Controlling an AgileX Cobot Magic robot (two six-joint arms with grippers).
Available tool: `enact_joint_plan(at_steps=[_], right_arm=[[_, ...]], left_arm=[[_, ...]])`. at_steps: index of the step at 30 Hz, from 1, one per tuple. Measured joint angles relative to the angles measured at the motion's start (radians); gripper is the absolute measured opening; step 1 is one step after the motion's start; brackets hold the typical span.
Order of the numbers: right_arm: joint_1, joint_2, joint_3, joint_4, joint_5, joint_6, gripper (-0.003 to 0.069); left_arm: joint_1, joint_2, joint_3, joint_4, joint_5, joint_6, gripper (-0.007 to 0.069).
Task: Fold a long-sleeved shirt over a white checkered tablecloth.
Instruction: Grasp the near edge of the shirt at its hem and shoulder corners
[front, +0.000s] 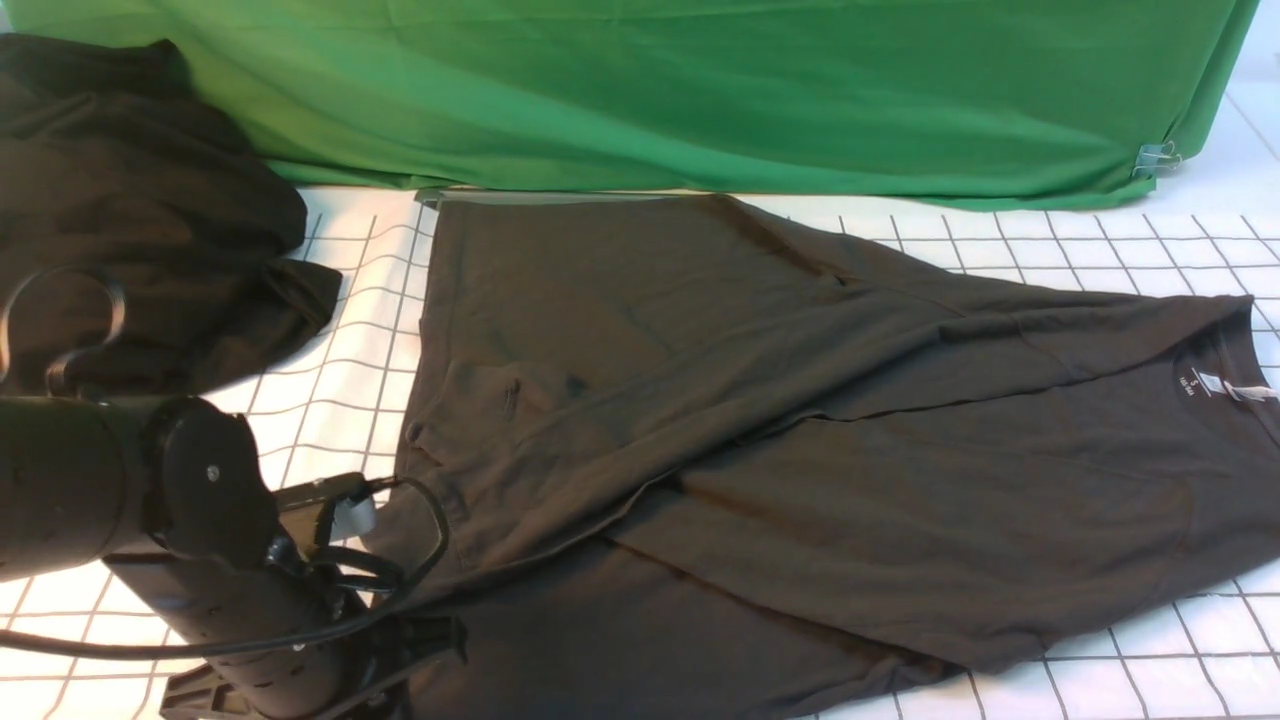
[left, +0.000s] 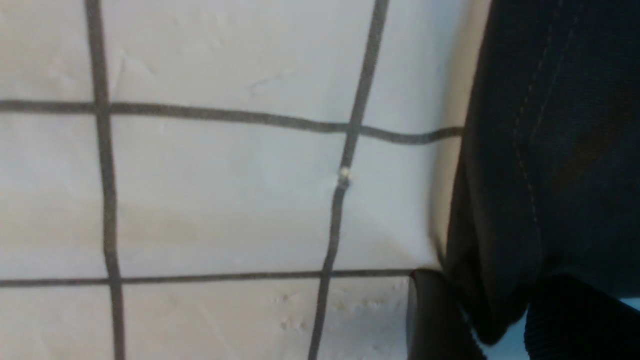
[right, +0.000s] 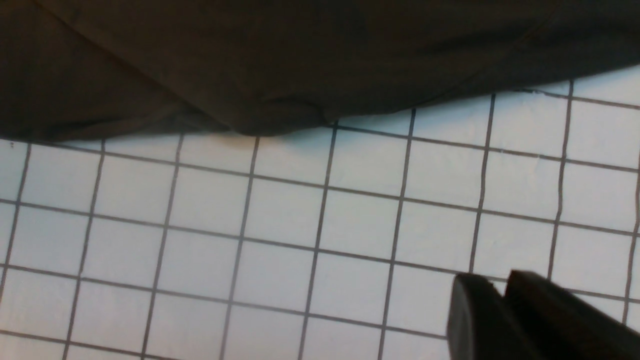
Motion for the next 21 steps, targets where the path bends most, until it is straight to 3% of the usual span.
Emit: enact_joint_plan(at_steps=[4, 6, 8, 14, 18, 21], right_arm=[[0.000, 0.000, 0.000, 0.000, 0.010, -0.001, 0.0085], [0.000, 0.000, 0.000, 0.000, 0.040, -0.016, 0.0102], [0.007, 0.003, 0.000, 0.000, 0.056, -0.024, 0.0134], [0.144, 0.064, 0.056, 0.090, -0.035, -0.113, 0.0392], [0.295, 0.171, 0.066, 0.087, -0.134, -0.138, 0.0442], [0.434, 0.292, 0.066, -0.008, -0.245, -0.098, 0.0456]], left_arm=[[0.000, 0.002, -0.012, 0.017, 0.016, 0.026, 0.0137], [0.000, -0.016, -0.035, 0.030, 0.035, 0.059, 0.0045], [0.000, -0.046, -0.054, 0.044, 0.056, 0.076, 0.0021], [0.000, -0.159, -0.097, 0.093, 0.144, 0.082, 0.0015], [0.000, -0.171, -0.097, 0.112, 0.164, 0.076, 0.0015], [0.000, -0.170, -0.097, 0.114, 0.164, 0.075, 0.0015]])
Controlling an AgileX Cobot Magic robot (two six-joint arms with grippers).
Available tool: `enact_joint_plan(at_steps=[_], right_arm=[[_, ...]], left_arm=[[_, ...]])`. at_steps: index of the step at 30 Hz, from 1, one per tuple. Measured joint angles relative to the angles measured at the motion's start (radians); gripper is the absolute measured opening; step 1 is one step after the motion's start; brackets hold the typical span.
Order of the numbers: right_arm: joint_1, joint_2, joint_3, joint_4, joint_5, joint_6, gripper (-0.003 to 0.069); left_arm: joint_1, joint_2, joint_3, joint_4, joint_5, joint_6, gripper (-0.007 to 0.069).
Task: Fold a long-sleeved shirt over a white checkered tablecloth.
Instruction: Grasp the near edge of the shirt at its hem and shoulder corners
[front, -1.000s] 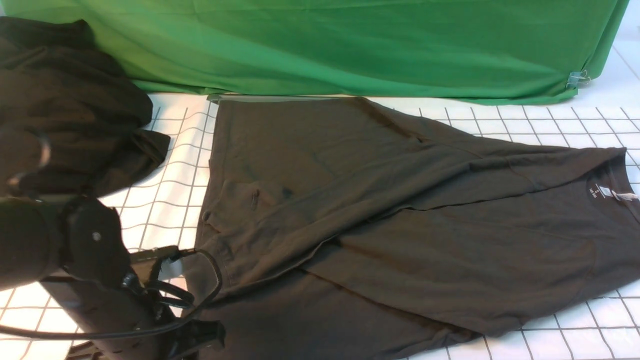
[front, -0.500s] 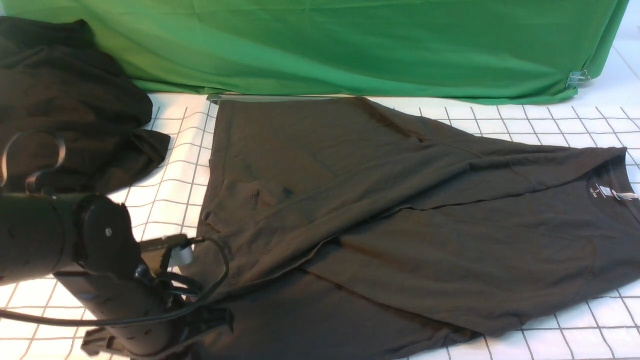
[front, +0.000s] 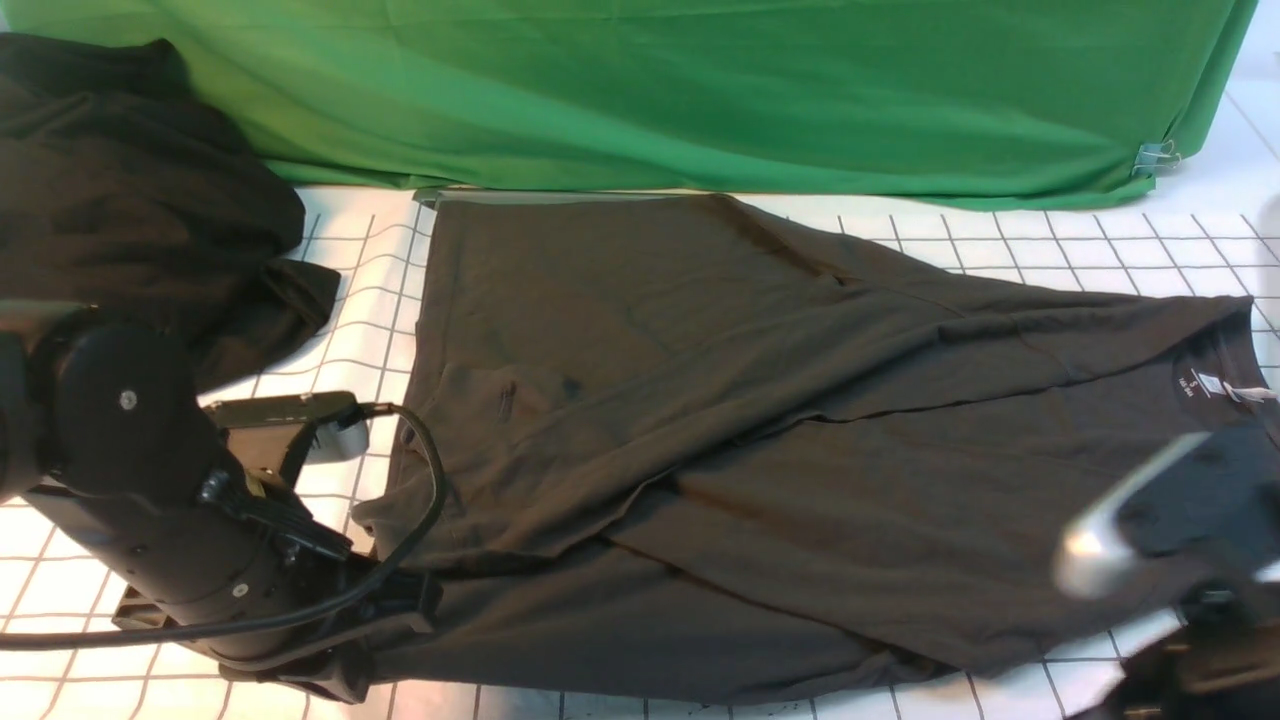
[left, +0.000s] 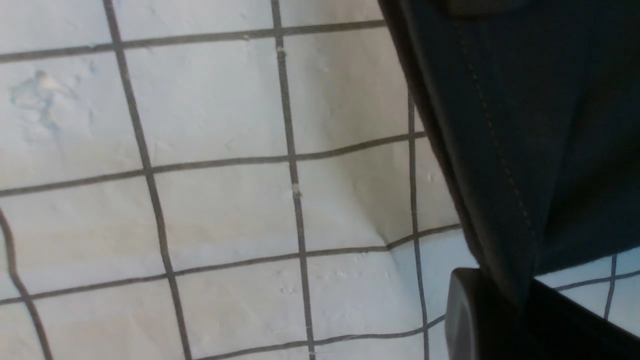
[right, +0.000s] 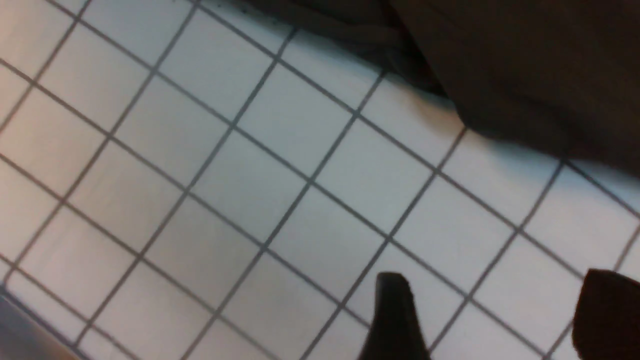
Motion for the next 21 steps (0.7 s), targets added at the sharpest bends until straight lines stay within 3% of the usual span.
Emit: enact_joint_plan(at_steps=[2, 3, 5, 11, 18, 21], right_arm=[[0.040, 0.041, 0.000, -0.059, -0.033, 0.028, 0.0464], [0.124, 0.133, 0.000, -0.194, -0.089, 0.109, 0.0484], [0.175, 0.199, -0.002, -0.294, -0.096, 0.188, 0.0495], [0.256, 0.376, -0.055, -0.544, -0.057, 0.383, 0.0501], [0.261, 0.473, -0.086, -0.625, -0.067, 0.446, 0.0491], [0.261, 0.521, -0.093, -0.664, -0.083, 0.471, 0.0393]], left_arm=[[0.000, 0.000, 0.000, 0.000, 0.000, 0.000, 0.0015], [0.000, 0.000, 0.000, 0.000, 0.000, 0.000, 0.0015], [0.000, 0.000, 0.000, 0.000, 0.000, 0.000, 0.0015], [0.000, 0.000, 0.000, 0.000, 0.000, 0.000, 0.0015], [0.000, 0.000, 0.000, 0.000, 0.000, -0.004, 0.0015], [0.000, 0.000, 0.000, 0.000, 0.000, -0.004, 0.0015]])
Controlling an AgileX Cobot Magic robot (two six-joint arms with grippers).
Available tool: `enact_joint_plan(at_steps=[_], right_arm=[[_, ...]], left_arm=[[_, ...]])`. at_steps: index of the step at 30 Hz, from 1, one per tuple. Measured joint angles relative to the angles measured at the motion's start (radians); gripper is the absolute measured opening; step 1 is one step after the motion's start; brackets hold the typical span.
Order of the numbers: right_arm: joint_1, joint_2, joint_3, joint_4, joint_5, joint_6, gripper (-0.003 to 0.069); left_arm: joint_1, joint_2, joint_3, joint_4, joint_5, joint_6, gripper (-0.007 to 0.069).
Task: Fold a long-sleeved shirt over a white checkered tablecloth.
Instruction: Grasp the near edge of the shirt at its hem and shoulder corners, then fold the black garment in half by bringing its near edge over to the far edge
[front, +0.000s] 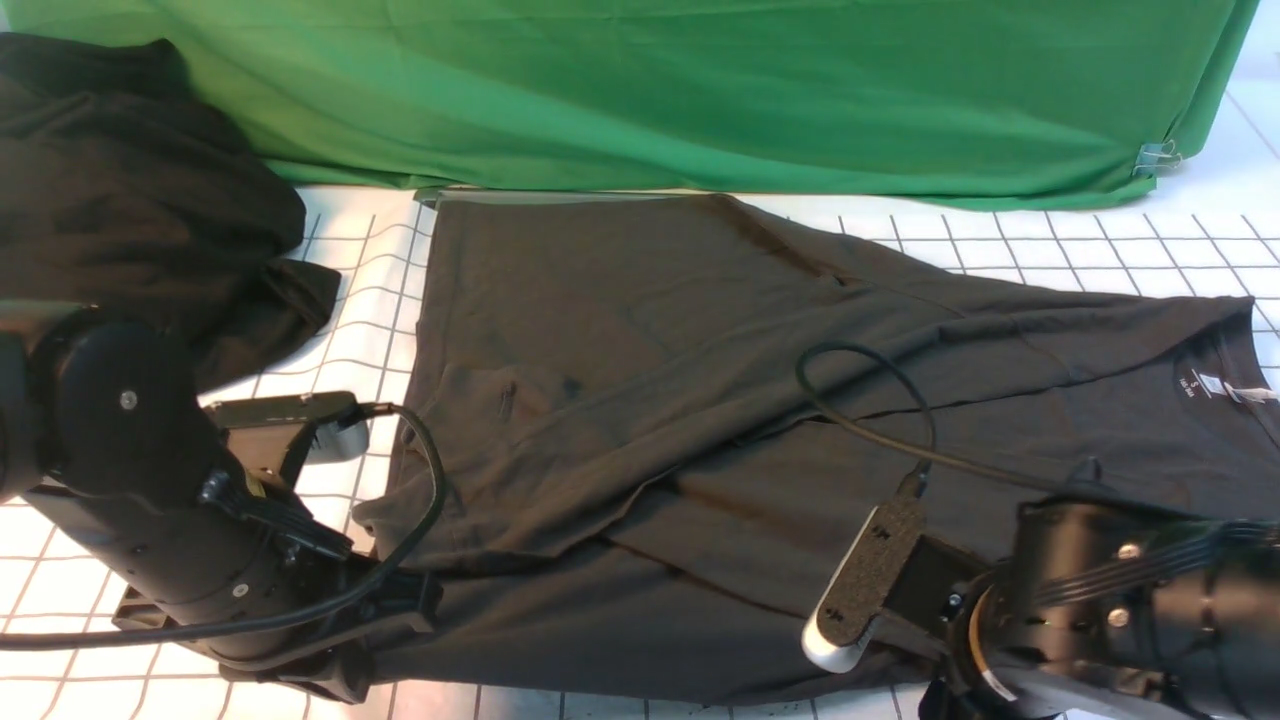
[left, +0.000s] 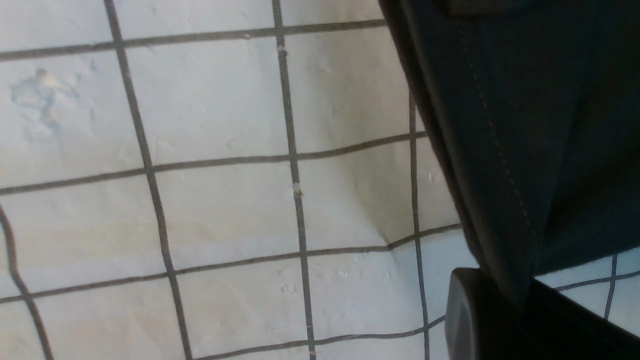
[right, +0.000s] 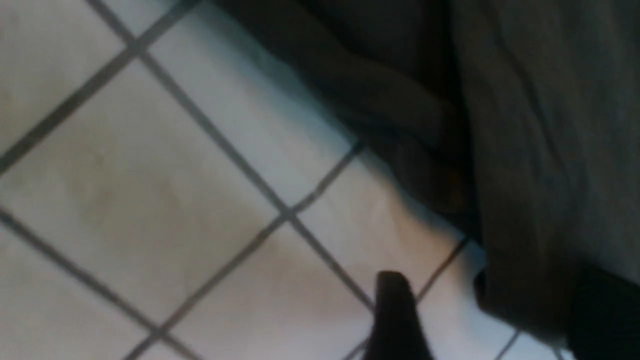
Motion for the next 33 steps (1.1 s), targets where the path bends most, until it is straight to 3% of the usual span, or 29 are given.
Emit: enact_joint_plan(at_steps=[9, 16, 23, 33], right_arm=[[0.000, 0.049, -0.001, -0.084, -0.032, 0.050, 0.0035], [0.001, -0.061, -0.038, 0.003, 0.093, 0.014, 0.0018], [0.001, -0.232, -0.034, 0.334, 0.177, -0.159, 0.0018], [0.001, -0.273, 0.009, 0.387, 0.238, -0.186, 0.0018]], left_arm=[[0.000, -0.003, -0.010, 0.000, 0.011, 0.001, 0.0015], [0.000, -0.091, -0.072, 0.003, 0.093, 0.004, 0.0015], [0.000, -0.120, -0.065, 0.013, 0.231, 0.005, 0.0015], [0.000, -0.126, 0.012, -0.009, 0.250, 0.026, 0.0015]])
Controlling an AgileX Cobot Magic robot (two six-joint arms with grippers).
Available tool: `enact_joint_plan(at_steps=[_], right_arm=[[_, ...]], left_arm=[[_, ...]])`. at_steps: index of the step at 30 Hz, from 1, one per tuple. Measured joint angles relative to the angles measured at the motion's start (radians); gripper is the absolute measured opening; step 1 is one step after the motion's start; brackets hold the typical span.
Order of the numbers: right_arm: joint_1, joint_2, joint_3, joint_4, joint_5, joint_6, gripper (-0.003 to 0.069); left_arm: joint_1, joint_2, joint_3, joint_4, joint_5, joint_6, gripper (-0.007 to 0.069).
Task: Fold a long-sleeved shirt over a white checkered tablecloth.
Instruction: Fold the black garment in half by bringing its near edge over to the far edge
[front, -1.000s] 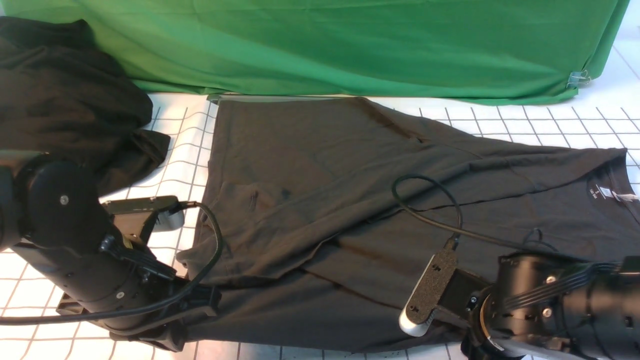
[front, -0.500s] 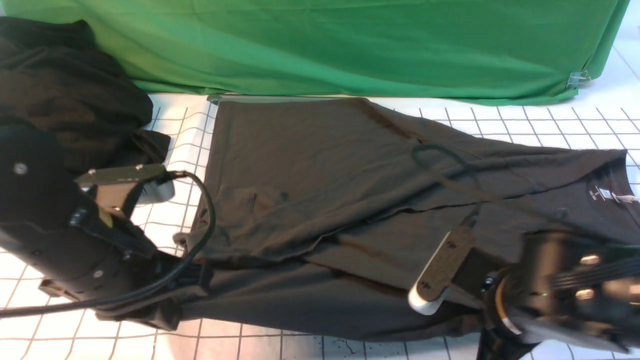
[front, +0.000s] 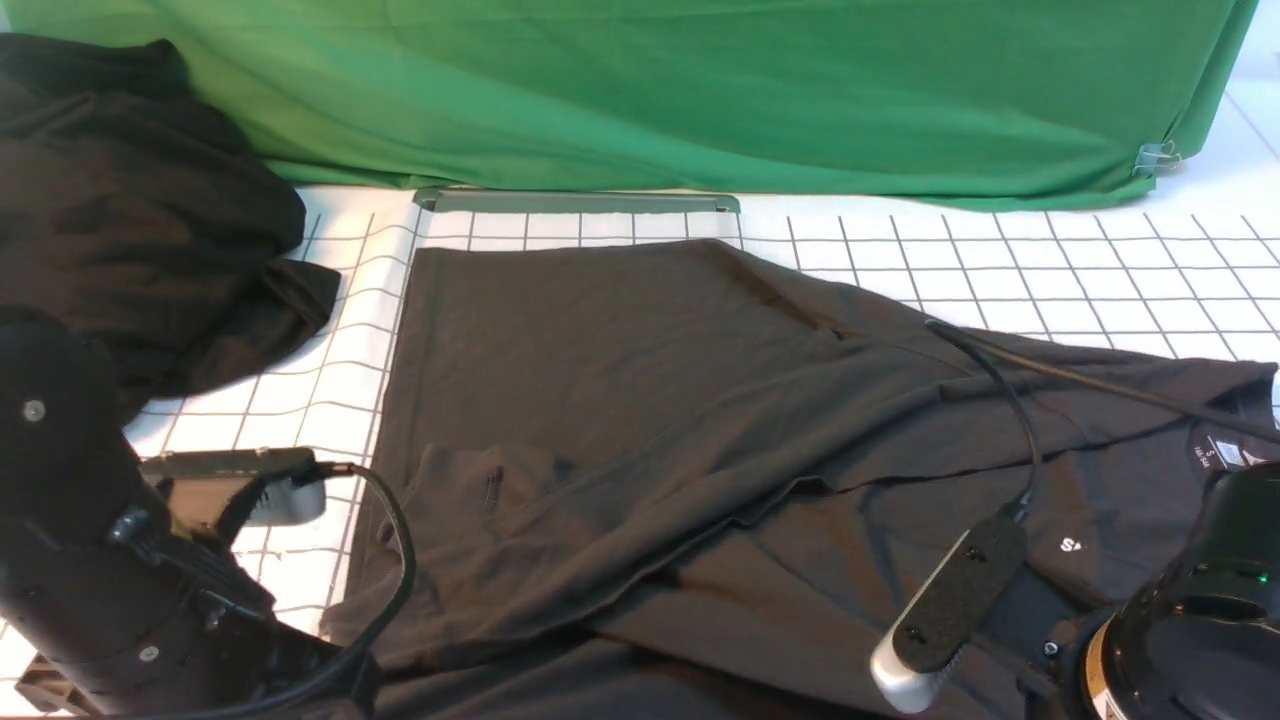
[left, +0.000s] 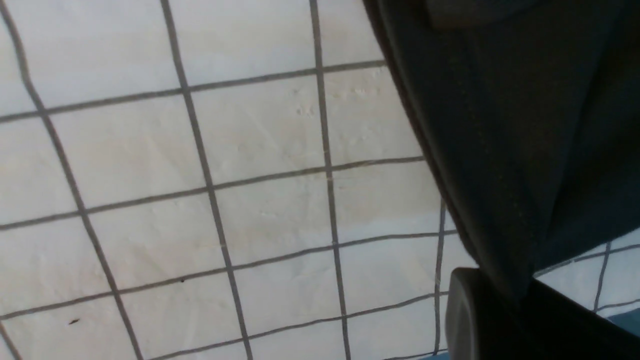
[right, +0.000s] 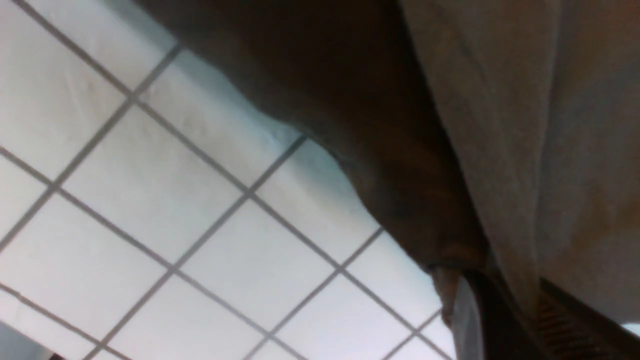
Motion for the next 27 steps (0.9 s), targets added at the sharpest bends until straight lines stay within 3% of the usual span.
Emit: enact_joint_plan(at_steps=[4, 8, 12, 17, 27], right_arm=[[-0.006, -0.011, -0.070, -0.019, 0.026, -0.002, 0.0018], [-0.087, 0.007, -0.178, -0.025, 0.032, -0.058, 0.0017], [-0.230, 0.090, -0.284, -0.025, 0.033, -0.141, 0.0015], [-0.336, 0.211, -0.440, -0.022, 0.034, -0.201, 0.0015], [-0.448, 0.510, -0.860, 0.067, 0.056, -0.301, 0.0014]], left_arm=[[0.000, 0.000, -0.069, -0.002, 0.034, 0.003, 0.0015], [0.008, 0.020, -0.172, 0.009, 0.027, 0.005, 0.0015], [0.090, 0.112, -0.291, -0.021, 0.007, 0.005, 0.0015], [0.184, 0.253, -0.434, -0.114, -0.017, 0.063, 0.0015], [0.289, 0.568, -0.792, -0.192, 0.013, 0.086, 0.0015]])
